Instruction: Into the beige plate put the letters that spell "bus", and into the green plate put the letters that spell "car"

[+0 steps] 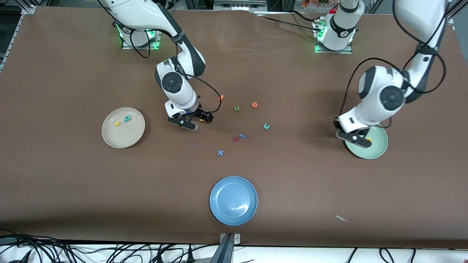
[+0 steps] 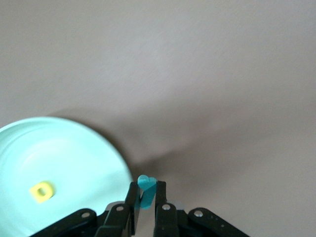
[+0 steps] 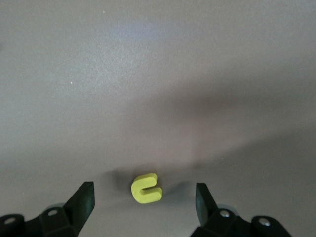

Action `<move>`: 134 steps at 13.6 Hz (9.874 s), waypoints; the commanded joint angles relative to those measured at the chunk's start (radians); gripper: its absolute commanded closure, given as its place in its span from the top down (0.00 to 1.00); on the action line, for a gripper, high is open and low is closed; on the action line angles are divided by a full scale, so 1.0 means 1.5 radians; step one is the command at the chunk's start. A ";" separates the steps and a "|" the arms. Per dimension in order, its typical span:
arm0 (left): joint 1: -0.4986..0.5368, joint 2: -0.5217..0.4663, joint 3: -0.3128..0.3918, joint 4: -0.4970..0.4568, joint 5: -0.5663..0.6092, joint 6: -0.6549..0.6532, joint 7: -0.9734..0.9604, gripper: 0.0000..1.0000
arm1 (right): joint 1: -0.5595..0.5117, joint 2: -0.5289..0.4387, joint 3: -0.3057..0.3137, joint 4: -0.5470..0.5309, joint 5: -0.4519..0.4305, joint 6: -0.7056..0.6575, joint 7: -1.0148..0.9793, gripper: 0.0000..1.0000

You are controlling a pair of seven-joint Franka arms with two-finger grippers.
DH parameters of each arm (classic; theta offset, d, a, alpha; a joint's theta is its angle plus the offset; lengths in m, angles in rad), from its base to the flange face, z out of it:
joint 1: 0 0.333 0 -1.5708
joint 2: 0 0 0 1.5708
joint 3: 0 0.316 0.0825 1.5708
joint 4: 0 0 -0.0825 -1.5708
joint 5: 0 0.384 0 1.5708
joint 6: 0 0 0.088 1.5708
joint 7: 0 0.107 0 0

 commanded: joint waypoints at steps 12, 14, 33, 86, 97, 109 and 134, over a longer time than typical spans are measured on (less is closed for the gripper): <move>-0.086 0.022 -0.033 0.000 -0.159 0.020 -0.011 0.63 | 0.013 0.022 -0.004 0.005 -0.004 0.020 0.020 0.53; -0.154 0.056 -0.033 0.007 -0.166 0.069 -0.103 0.67 | 0.017 0.022 -0.003 0.005 -0.004 0.019 0.025 0.53; -0.367 0.221 0.019 0.144 -0.159 0.151 -0.258 0.48 | 0.019 -0.148 -0.283 0.082 0.005 -0.462 -0.340 0.10; -0.022 -0.259 0.101 0.052 -0.039 -0.183 0.192 1.00 | -0.360 -0.333 -0.068 0.364 -0.141 -0.706 -0.562 1.00; -0.030 -0.211 0.097 0.415 -0.053 -0.659 -0.069 1.00 | -0.362 -0.310 -0.066 0.364 -0.144 -0.680 -0.563 1.00; -0.039 -0.166 0.100 0.483 -0.093 -0.688 -0.117 1.00 | -0.363 -0.292 -0.067 0.365 -0.144 -0.664 -0.562 1.00; -0.032 -0.198 0.086 0.376 -0.096 -0.585 -0.115 1.00 | -0.360 -0.282 -0.066 0.365 -0.146 -0.648 -0.546 1.00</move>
